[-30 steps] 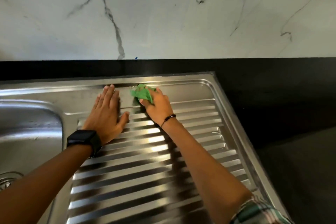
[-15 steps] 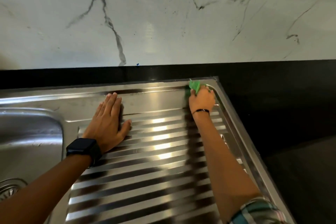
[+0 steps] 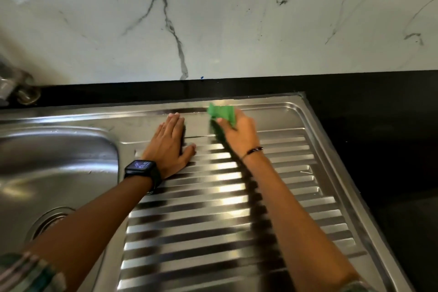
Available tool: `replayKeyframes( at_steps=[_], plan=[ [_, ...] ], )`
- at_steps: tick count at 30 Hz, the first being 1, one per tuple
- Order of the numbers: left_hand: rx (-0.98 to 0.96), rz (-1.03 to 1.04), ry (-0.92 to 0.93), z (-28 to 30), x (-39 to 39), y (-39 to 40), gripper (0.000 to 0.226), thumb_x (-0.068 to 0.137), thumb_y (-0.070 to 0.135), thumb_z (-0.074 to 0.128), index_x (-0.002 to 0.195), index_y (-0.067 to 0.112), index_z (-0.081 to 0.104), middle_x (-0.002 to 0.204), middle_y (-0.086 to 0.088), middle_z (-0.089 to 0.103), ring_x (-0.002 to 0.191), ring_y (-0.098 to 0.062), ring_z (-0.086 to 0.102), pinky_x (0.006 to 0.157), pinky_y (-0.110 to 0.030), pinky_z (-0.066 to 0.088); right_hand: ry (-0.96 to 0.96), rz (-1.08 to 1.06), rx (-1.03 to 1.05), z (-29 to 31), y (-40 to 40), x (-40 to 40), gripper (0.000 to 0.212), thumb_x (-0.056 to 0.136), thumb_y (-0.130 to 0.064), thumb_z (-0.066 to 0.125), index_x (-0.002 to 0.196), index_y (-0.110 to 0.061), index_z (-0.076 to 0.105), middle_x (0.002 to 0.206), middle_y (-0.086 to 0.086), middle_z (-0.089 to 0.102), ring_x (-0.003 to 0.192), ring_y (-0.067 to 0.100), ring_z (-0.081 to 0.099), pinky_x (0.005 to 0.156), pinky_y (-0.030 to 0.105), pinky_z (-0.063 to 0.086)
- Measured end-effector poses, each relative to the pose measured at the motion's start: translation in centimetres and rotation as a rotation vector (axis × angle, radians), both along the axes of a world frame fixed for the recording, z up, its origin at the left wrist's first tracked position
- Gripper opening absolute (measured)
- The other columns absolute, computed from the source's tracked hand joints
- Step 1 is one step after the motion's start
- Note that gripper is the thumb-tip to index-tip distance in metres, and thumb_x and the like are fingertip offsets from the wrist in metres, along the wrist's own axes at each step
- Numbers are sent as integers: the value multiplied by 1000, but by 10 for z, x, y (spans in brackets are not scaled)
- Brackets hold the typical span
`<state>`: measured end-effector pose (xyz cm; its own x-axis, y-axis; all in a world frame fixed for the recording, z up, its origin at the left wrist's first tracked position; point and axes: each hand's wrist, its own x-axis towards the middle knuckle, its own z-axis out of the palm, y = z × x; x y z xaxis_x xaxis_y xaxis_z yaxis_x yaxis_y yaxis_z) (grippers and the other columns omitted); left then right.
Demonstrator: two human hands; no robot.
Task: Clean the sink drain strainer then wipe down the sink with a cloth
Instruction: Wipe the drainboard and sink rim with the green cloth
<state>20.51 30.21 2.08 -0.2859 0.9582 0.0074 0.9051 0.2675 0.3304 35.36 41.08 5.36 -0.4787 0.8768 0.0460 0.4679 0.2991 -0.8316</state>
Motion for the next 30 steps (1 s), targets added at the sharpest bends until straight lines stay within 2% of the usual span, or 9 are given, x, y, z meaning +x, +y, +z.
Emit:
replayKeyframes(
  at_steps=[3,7,11,14,20,22,24,27,30],
  plan=[
    [13,-11,-15,-1,-2,-1,75,90,48,40,146,9,9,157,-11,5,145,-23,3,116,-32,2,-70,-197,170,3,31,42,44,91,-20,53,132,-7,43,126,20,53,112,31,54,97,39,46],
    [8,-17,-21,0,-1,0,74,91,45,41,146,8,7,157,-11,4,145,-23,1,118,-34,3,-274,-415,219,-1,81,70,50,92,-21,50,137,-2,37,145,20,35,137,33,29,113,38,20],
    [8,2,-20,-1,-1,0,76,91,46,39,146,8,2,157,-10,-2,145,-22,-3,116,-31,-2,-338,-556,157,-17,82,36,41,91,-21,52,125,1,49,132,21,48,124,36,41,106,42,33],
    [7,11,-18,-2,-1,1,78,91,46,38,146,7,-2,157,-11,-6,145,-23,-6,114,-30,-6,-326,-487,166,-22,53,-7,42,90,-19,52,126,1,46,135,21,45,124,36,40,107,44,32],
    [-5,36,-9,-2,-1,2,86,84,42,48,147,6,2,157,-13,-2,145,-26,-8,119,-40,-1,-357,-37,258,-25,-24,-99,51,88,-10,47,137,-7,36,150,14,30,142,29,17,117,37,4],
    [26,68,-59,2,0,0,85,83,40,50,146,6,4,157,-13,1,145,-26,-5,119,-38,-1,-301,66,147,-19,-26,-100,52,89,-9,48,139,-11,35,151,11,28,142,30,16,118,38,9],
    [55,73,-103,7,2,-3,82,87,38,48,146,5,3,157,-13,1,145,-24,-4,116,-33,-4,-176,117,12,-10,-19,-77,54,89,-12,54,139,-13,36,148,14,33,136,33,30,115,40,22],
    [82,134,-137,8,0,-9,75,92,37,43,146,7,2,157,-11,-1,145,-23,-5,113,-29,-7,-134,10,178,3,2,-24,45,84,-4,60,128,-7,50,141,19,43,129,34,41,112,39,30],
    [61,248,-94,10,-15,-12,68,94,39,34,146,7,4,157,-11,0,145,-24,-4,115,-34,-6,-347,-233,402,4,44,33,29,83,2,58,111,9,58,119,33,56,114,45,50,104,47,32]
  ],
)
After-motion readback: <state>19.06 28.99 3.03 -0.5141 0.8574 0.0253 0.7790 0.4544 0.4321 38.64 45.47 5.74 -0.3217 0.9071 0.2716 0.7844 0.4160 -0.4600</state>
